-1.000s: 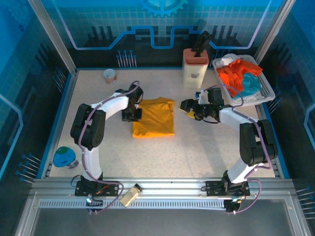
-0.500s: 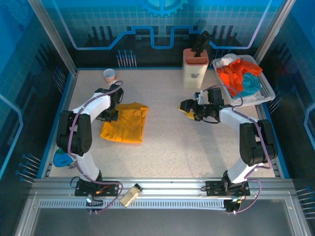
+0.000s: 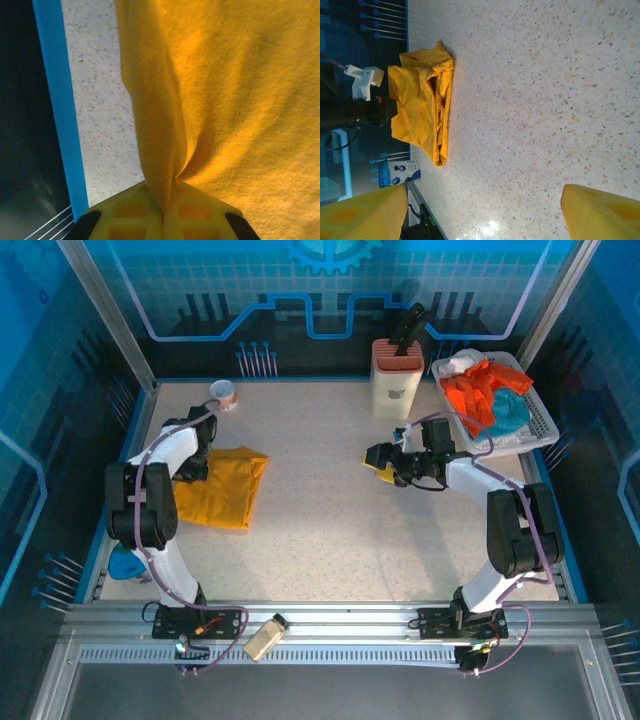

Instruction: Fold and stack the t-shirts

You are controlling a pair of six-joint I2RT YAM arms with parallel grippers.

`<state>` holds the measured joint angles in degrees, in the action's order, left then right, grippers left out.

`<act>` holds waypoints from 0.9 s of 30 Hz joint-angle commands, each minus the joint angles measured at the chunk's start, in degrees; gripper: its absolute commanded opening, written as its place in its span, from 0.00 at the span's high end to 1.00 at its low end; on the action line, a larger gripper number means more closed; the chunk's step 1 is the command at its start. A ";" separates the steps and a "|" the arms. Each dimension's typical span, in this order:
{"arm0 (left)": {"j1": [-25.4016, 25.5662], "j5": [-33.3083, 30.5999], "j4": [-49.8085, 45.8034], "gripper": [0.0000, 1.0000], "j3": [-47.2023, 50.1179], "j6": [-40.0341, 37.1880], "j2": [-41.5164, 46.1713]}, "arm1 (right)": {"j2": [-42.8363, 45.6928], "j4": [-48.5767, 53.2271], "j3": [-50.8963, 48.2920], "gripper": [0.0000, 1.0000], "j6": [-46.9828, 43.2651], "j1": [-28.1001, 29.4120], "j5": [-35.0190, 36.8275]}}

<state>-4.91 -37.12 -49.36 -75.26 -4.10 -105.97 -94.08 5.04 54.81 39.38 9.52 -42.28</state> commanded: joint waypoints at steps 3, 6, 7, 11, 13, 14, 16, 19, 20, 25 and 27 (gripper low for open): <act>-3.72 -4.46 2.41 1.00 -2.98 -3.45 -2.65 | -1.00 -1.84 -1.16 0.19 0.44 -0.43 -3.31; -5.06 -5.71 3.70 1.00 -3.27 -4.63 -3.28 | -1.69 -1.96 -0.87 0.19 -0.06 -0.36 -3.59; -5.49 -5.68 4.51 1.00 -3.06 -4.78 -3.32 | -2.07 -2.07 -0.92 0.19 -0.15 -0.37 -3.91; -6.34 -5.89 5.33 1.00 -3.23 -4.36 -4.96 | -3.39 -4.17 -1.43 0.19 0.59 -0.29 -4.90; -6.43 -6.29 5.07 1.00 -3.56 -3.85 -5.98 | -3.86 -4.78 -1.65 0.19 0.86 -0.34 -5.21; -6.56 -6.81 5.22 1.00 -3.58 -3.81 -6.48 | -4.06 -5.01 -1.63 0.19 0.96 -0.29 -5.37; -6.98 -7.67 5.22 1.00 -3.88 -3.69 -7.24 | -4.24 -5.14 -1.68 0.19 1.05 -0.32 -5.59; -8.04 -8.63 3.54 0.75 -5.35 -1.93 -8.68 | -4.35 -5.33 -1.65 0.19 0.97 -0.29 -5.66; -8.26 -8.75 2.87 0.65 -5.91 -1.35 -8.85 | -4.31 -5.22 -1.70 0.19 0.92 -0.34 -5.71; -8.36 -4.81 1.57 0.41 -7.06 1.67 -5.09 | -4.26 -3.61 -1.42 0.19 -0.40 -0.25 -4.93; -7.99 -1.43 0.49 0.39 -7.76 2.78 -2.99 | -4.11 -2.30 -1.12 0.18 -1.24 -0.30 -4.08</act>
<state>-13.08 -42.09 -45.95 -80.84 -3.99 -113.51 -97.69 0.91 53.54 39.79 9.52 -46.33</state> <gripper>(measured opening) 0.602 0.821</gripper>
